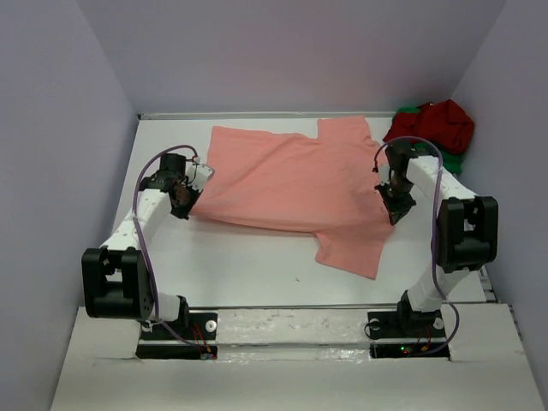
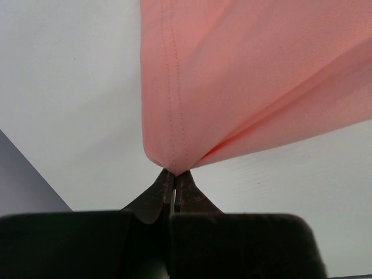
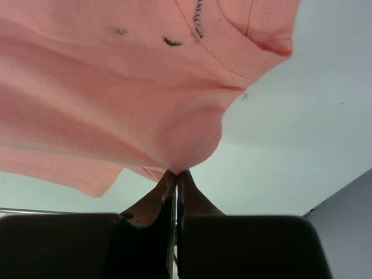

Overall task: Fold and stack the t-shirts
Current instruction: Grap the side of the flattened tshirt closest away from the robot with both arms, then fold the flattened tshirt in 1/3 of the way

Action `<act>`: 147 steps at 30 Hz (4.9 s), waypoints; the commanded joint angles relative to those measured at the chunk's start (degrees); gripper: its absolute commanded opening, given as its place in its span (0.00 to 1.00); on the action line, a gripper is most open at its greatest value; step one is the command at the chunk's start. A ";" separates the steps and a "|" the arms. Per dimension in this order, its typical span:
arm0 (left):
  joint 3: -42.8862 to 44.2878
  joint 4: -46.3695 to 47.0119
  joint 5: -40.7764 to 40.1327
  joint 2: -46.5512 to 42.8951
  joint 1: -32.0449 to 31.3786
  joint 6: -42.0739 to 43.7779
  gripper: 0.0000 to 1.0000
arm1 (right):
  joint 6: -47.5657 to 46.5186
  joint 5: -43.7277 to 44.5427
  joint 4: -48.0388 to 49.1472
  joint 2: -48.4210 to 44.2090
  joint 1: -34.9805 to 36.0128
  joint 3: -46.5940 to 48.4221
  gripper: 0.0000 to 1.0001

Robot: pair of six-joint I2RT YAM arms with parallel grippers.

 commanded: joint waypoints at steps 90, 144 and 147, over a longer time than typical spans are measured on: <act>14.50 9.50 -13.54 23.41 -4.84 -4.63 0.00 | 2.91 8.77 5.04 25.41 -1.03 31.16 0.69; 9.15 17.85 -19.54 9.54 -7.83 -4.90 0.99 | -9.39 -9.15 -3.75 -11.41 -1.03 12.01 1.00; 8.44 15.75 -13.73 7.07 -6.26 -6.13 0.99 | -9.92 -12.92 -3.66 -14.75 -1.03 9.46 1.00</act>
